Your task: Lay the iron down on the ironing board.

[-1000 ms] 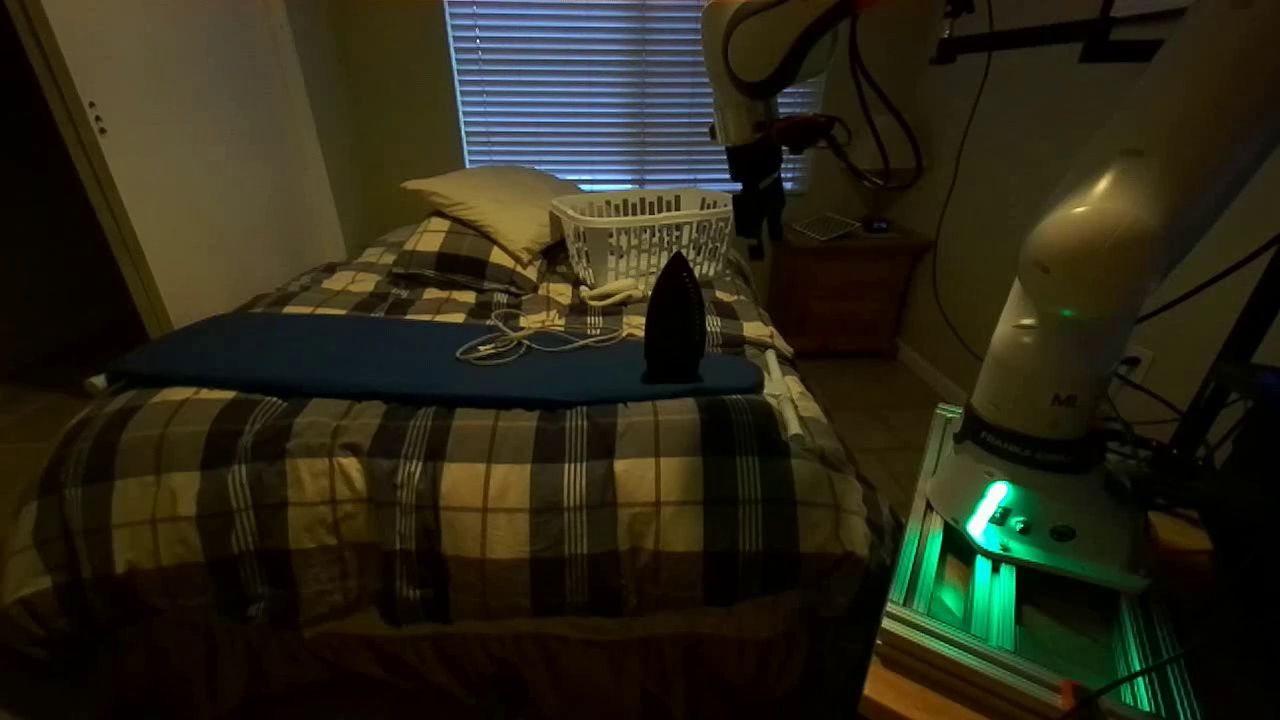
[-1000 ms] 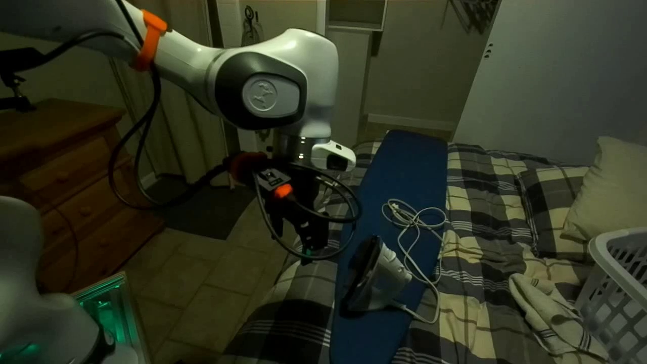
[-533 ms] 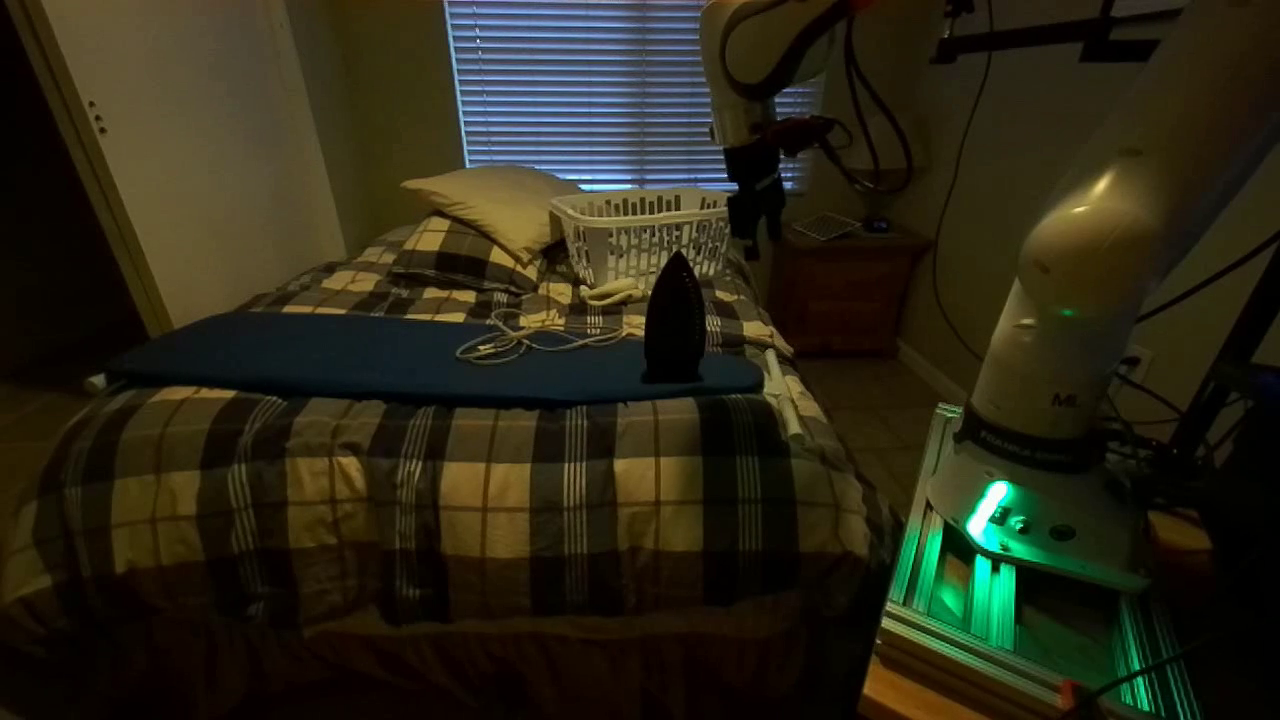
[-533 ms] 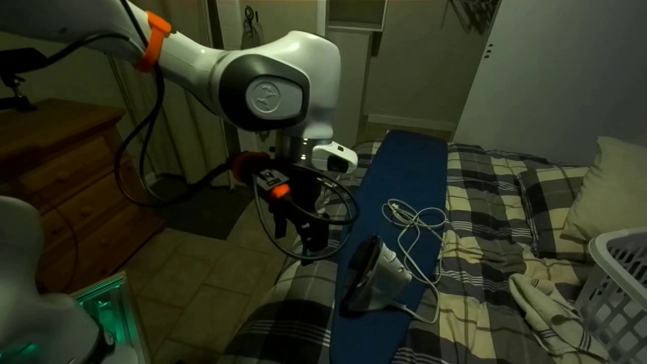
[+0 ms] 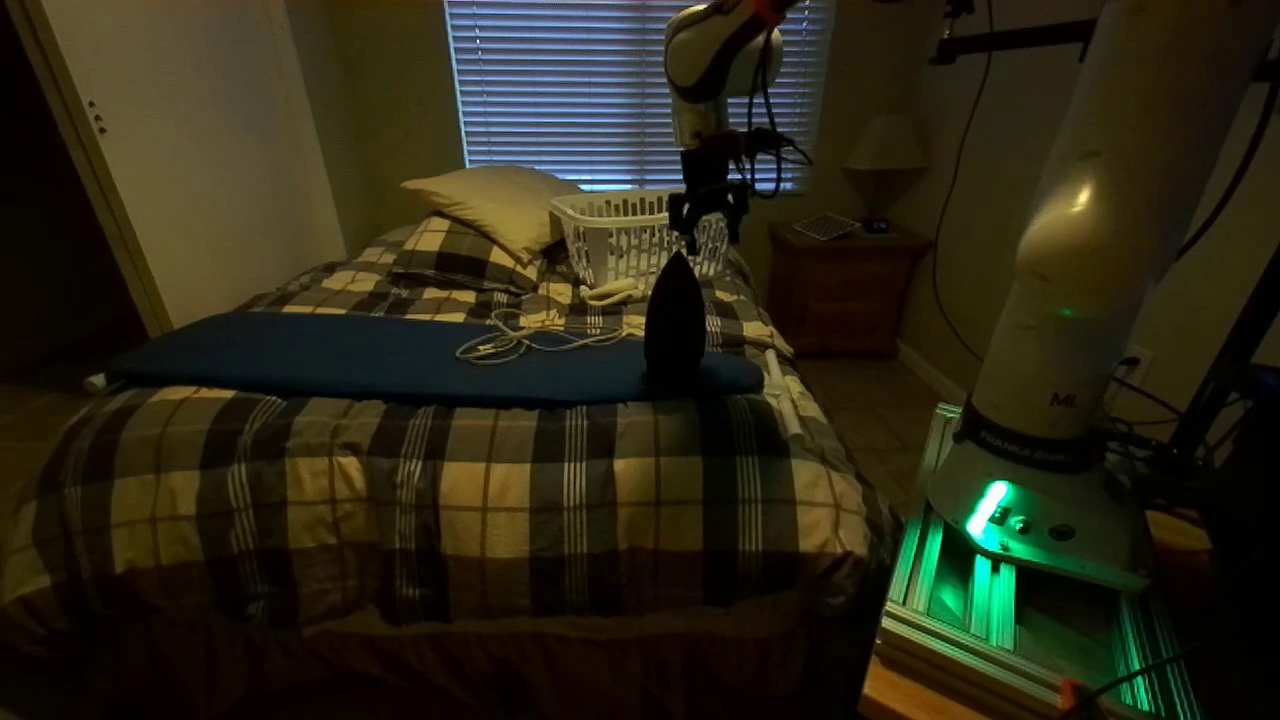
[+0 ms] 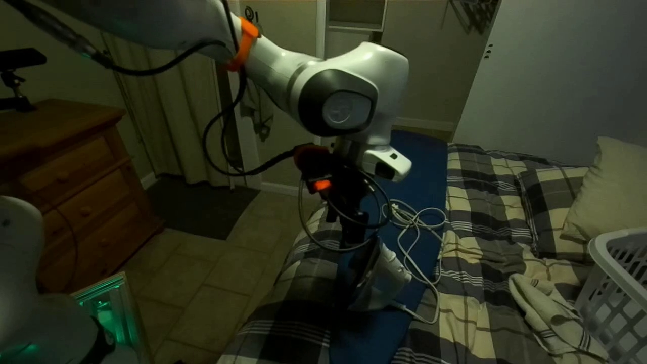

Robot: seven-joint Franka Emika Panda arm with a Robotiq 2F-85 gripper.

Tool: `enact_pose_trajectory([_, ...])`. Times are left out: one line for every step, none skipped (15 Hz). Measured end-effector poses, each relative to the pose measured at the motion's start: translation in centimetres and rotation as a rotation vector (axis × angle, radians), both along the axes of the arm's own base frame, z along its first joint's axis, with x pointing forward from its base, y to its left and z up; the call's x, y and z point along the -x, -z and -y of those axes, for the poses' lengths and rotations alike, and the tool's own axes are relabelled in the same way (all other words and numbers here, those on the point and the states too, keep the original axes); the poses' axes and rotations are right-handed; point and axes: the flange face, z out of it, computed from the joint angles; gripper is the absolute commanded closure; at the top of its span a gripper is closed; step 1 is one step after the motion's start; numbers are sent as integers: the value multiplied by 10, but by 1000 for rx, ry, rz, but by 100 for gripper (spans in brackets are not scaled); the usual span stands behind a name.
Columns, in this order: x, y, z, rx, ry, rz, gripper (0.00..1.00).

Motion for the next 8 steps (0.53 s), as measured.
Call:
enact_pose_trajectory([-11, -2, 5, -18, 46, 14, 0])
enact_pose_trajectory([-19, -5, 10, -30, 74, 23, 0])
enact_pose_trajectory([-24, -6, 13, -35, 88, 25, 0])
enact_pose_trajectory([-26, -7, 14, -37, 95, 27, 0])
enact_pose_trajectory([-27, -7, 14, -37, 98, 27, 0])
enact_pose_trajectory([-27, -7, 14, -37, 100, 27, 0])
enact_pose_trajectory([-27, -7, 14, -37, 101, 27, 0])
enact_pose_trajectory([-27, -7, 14, -37, 101, 27, 0])
